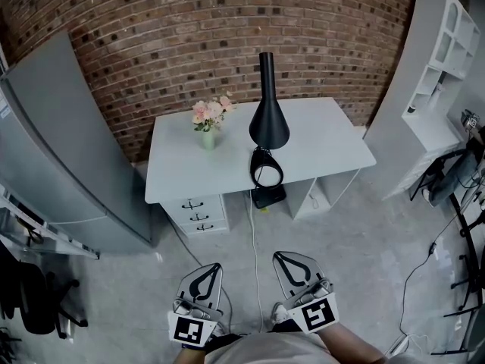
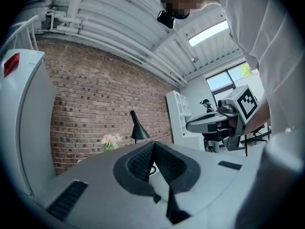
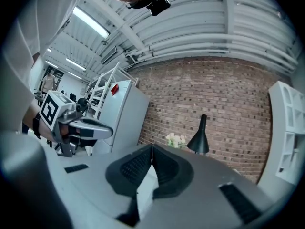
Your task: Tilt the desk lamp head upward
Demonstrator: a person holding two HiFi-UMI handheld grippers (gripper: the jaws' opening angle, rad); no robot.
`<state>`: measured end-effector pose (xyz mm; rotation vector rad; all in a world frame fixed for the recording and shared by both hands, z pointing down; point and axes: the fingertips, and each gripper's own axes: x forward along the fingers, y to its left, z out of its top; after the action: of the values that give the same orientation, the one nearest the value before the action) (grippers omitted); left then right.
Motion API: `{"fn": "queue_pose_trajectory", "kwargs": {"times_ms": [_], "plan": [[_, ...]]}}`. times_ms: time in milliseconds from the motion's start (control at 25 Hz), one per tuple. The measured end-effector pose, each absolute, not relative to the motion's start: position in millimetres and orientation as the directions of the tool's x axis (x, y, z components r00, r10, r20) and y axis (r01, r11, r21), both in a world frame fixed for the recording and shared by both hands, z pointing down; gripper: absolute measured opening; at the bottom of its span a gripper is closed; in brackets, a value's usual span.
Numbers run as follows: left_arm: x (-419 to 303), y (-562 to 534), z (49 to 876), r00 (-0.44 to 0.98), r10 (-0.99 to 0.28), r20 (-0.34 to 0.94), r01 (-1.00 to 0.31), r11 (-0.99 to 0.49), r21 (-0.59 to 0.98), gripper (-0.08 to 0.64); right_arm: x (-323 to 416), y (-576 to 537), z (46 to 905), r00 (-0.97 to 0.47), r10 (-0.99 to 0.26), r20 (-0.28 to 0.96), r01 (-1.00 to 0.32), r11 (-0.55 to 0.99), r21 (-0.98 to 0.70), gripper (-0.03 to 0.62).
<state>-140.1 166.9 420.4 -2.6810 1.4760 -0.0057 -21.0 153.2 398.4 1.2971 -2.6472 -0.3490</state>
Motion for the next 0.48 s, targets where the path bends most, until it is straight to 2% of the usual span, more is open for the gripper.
{"fn": "queue_pose_trajectory", "kwargs": {"times_ms": [480], "plan": [[-187.5, 172.9, 432.8, 0.634, -0.772, -0.042, -0.773, -0.632, -0.049, 0.008, -54.8, 162.4, 403.2, -0.448, -0.889, 0.091, -0.852, 0.456, 0.259, 0.018]]}}
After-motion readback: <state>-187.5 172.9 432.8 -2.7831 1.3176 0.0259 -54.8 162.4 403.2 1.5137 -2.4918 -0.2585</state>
